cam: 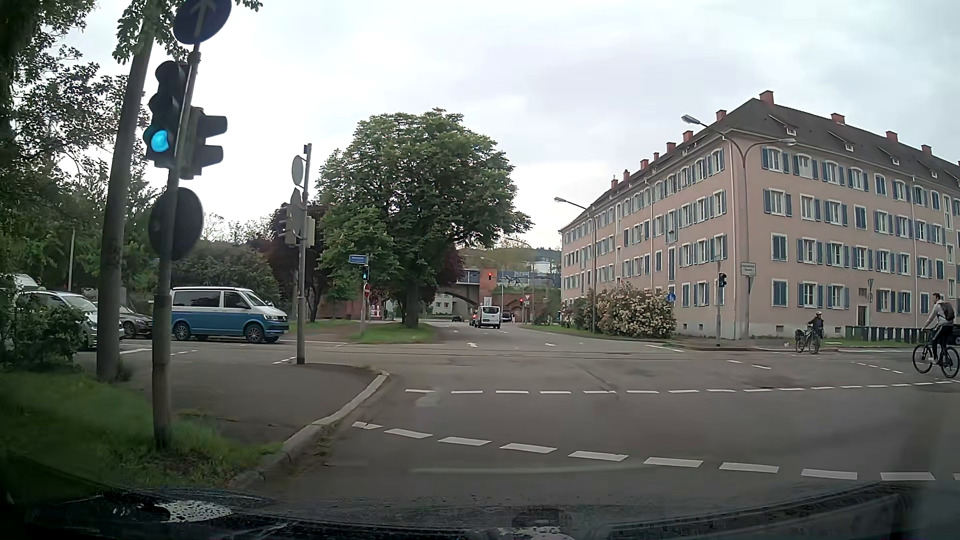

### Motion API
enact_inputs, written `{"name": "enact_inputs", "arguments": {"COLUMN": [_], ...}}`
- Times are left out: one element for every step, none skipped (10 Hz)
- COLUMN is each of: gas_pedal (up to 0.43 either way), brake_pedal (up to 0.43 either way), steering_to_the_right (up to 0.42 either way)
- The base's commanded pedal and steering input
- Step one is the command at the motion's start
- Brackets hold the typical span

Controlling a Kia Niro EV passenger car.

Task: Follow the waypoints while adhering to traffic rules and regulations

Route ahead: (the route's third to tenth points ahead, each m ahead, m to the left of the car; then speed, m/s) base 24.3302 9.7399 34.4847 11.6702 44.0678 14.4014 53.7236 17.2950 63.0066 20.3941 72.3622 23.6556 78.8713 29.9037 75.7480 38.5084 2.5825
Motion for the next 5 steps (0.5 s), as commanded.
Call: {"name": "enact_inputs", "arguments": {"gas_pedal": [0.378, 0.378, 0.378, 0.378, 0.378], "brake_pedal": [0.000, 0.000, 0.000, 0.000, 0.000], "steering_to_the_right": [0.000, 0.000, 0.000, -0.001, -0.003]}}
